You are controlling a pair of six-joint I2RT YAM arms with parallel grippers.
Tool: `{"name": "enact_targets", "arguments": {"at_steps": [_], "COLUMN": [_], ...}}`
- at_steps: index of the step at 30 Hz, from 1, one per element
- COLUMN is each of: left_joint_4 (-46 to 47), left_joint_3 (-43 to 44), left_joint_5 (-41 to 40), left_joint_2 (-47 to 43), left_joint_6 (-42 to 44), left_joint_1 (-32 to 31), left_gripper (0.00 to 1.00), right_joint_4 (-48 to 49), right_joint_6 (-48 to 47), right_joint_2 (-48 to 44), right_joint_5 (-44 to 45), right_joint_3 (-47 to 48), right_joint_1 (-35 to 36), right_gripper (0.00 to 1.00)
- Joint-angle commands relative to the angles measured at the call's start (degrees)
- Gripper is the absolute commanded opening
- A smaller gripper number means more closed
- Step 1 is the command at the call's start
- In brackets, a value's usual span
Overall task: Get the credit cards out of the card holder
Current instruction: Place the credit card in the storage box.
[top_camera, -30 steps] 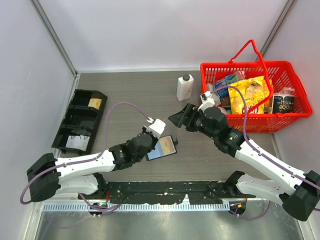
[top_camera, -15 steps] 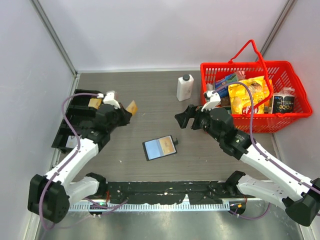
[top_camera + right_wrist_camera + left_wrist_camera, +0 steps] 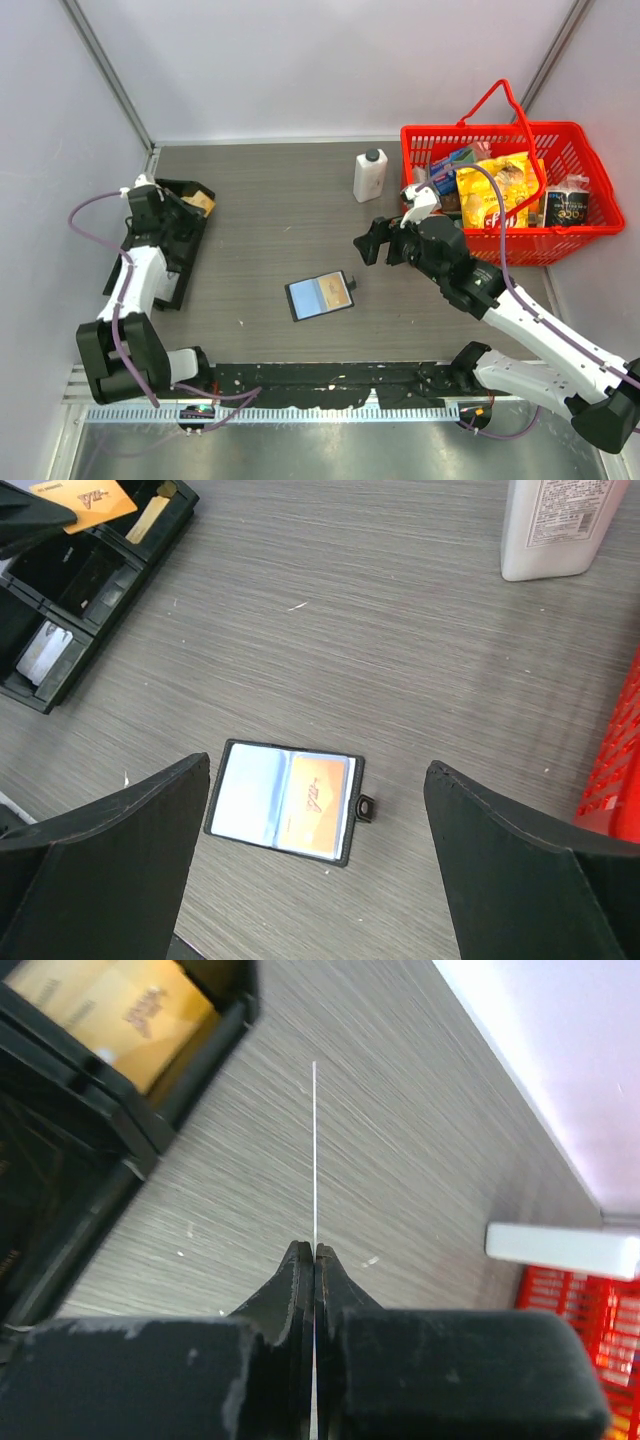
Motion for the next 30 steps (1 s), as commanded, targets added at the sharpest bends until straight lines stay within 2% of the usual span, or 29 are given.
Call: {"name": "enact_targets", "arguments": {"at_steps": [1, 14, 25, 26, 30], "left_joint_4": [-2.97, -5.25, -6.49, -6.48, -8.76], "left_joint_3": [5.20, 19.43, 29.37, 29.46, 29.46], "left_joint_5": [3.41, -0.89, 0.26, 0.17, -1.32], "left_joint_2": [5.34, 24.32, 36.11, 36.03, 34.80], "left_joint_6": [-2.48, -4.49, -8.18, -8.45, -7.05], "left_joint_1": [4.58, 8.28, 8.37, 8.37, 8.45], "left_gripper": [0.00, 0.00, 0.00, 0.01, 0.25], "right_joint_4": [-0.38, -2.13, -2.31, -2.40, -2.66], "right_joint_6": [-4.11, -9.03, -10.53, -10.62, -10.70], "right_joint_2": [-1.67, -1.93, -1.14, -0.97, -0.70], "right_joint_5": [0.43, 0.60, 0.78, 0.78, 0.60], "right_joint_3": [3.25, 4.13, 4.22, 4.31, 4.66], "right_joint_1": [-0.12, -0.21, -0.12, -0.21, -0.21], "right_gripper": [0.92, 0.92, 0.92, 0.92, 0.92]}}
